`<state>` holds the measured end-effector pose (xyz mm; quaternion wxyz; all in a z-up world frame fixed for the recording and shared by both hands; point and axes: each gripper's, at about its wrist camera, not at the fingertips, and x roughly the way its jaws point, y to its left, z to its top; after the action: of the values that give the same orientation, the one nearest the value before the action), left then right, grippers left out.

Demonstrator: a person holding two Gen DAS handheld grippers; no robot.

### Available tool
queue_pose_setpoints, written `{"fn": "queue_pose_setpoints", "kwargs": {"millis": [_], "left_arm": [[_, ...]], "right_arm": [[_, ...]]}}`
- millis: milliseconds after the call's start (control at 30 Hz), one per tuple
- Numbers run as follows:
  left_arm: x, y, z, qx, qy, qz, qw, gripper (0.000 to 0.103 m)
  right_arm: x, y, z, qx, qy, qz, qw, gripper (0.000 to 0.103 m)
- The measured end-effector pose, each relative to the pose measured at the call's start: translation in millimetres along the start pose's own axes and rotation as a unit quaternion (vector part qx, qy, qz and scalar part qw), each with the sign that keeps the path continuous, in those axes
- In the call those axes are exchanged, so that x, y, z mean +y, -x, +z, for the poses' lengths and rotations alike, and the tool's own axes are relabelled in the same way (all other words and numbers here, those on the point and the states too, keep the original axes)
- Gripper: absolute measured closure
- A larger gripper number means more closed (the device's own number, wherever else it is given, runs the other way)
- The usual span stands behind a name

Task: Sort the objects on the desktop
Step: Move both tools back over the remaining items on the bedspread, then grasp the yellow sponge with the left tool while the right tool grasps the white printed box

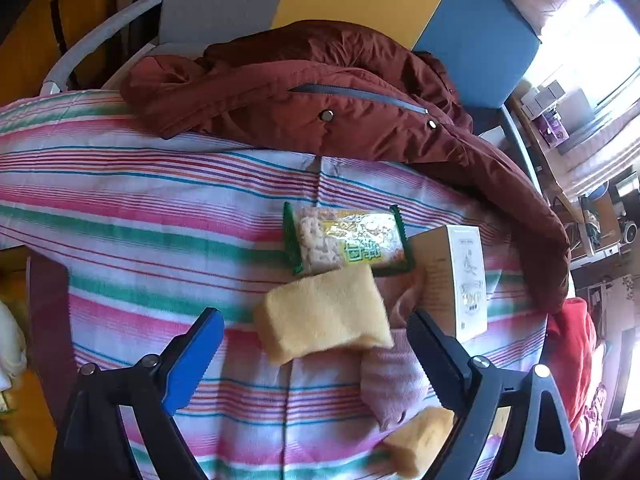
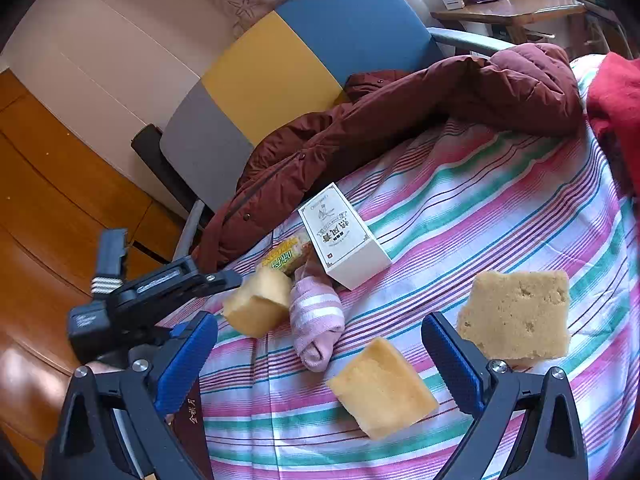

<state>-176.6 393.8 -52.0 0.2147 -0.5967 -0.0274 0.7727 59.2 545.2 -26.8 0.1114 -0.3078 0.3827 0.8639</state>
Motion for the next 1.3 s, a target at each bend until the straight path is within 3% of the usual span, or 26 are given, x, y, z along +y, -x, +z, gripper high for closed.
{"fn": "queue_pose_setpoints", "kwargs": {"millis": [333,433,633,900,1300], "left_arm": [[-13.0,-29.2,8.8,0.011,-0.011,0.035,0.9993,0.01],[-8.8,-34.5,8.5,0.014,-0.013,0.044,0.9989,0.027],[-6.2,-23.8,-3.3,-0.001,-0.045,0.014,0.9989,0.037],[10.0,9.7,-37.7,-0.031,-0.055,0.01,0.998,0.037],[17.8,52.1,-98.3,-0.079,-0.123,0.018,0.9891,0.037]], "right_arm": [[5.2,-5.4,-2.5,0.012,0.017,-0.006,1.0,0.0],[6.8,-8.5,-3.8,0.015,0.023,-0.013,1.0,0.0],[9.6,-11.7,-5.9,0.016,0.042,-0.027,0.999,0.0],[12.1,-12.3,-8.6,0.015,0.06,-0.043,0.997,0.0],[16.9,-21.6,-14.4,0.021,0.09,-0.078,0.993,0.001]]}}
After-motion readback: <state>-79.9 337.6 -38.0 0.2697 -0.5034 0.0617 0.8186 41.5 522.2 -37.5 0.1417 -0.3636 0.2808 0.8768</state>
